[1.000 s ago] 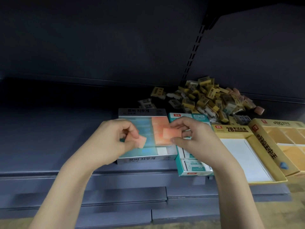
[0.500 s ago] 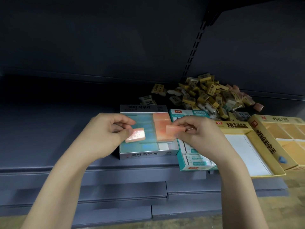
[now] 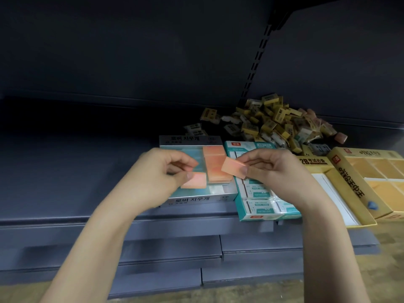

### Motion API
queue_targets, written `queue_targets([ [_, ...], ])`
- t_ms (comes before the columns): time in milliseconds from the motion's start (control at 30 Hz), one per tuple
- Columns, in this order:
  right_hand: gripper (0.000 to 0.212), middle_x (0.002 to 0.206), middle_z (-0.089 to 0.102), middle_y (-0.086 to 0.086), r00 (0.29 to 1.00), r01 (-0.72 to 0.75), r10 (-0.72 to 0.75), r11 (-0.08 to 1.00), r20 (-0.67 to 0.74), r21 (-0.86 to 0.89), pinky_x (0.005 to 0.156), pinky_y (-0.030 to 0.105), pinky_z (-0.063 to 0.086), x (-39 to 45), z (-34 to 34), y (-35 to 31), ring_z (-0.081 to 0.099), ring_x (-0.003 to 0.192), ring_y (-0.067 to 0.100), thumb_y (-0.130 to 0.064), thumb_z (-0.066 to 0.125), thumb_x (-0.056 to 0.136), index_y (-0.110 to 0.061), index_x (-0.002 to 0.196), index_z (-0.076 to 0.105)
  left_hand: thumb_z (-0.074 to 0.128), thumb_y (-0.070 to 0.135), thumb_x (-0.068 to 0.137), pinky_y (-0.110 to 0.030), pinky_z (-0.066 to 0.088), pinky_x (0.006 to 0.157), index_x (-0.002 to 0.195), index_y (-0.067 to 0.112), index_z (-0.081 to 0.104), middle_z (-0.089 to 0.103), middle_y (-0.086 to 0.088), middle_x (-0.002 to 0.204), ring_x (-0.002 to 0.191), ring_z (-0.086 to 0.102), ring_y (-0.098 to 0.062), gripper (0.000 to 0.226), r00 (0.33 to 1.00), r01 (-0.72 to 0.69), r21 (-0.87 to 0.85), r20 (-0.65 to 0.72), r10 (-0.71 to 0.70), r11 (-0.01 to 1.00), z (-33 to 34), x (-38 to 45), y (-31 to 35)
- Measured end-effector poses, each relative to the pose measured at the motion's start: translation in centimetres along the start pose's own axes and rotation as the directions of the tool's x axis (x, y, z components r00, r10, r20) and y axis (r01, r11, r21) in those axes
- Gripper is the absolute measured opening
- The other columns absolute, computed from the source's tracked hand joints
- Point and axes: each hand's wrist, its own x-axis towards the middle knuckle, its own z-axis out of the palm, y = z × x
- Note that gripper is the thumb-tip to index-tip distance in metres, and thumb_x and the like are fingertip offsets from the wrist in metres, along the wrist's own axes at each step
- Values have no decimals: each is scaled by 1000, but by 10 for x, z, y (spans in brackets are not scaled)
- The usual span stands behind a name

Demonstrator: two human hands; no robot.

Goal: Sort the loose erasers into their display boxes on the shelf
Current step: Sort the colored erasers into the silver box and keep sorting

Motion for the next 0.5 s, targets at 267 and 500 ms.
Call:
queue_targets([
  [267, 24, 74, 70, -5, 1000, 6, -6, 992, -3, -129, 59, 9, 46, -5, 2, -7, 61, 63, 2, -8, 71, 81, -32, 79, 71, 67, 6, 82, -6, 47, 67, 90, 23, 72, 65, 8, 81, 72, 62, -5, 19, 999, -34, 221, 1, 34, 975, 21, 3, -2],
  [500, 15, 81, 63, -19, 989, 38, 25, 915, 149, -402, 58, 2, 41, 1, 5, -23, 58, 70, -7, -14, 71, 81, -28, 87, 74, 53, 17, 92, -28, 36, 98, 98, 30, 71, 66, 13, 103, 104, 53, -12, 23, 991, -133, 563, 80, 106, 816, 21, 4, 3],
])
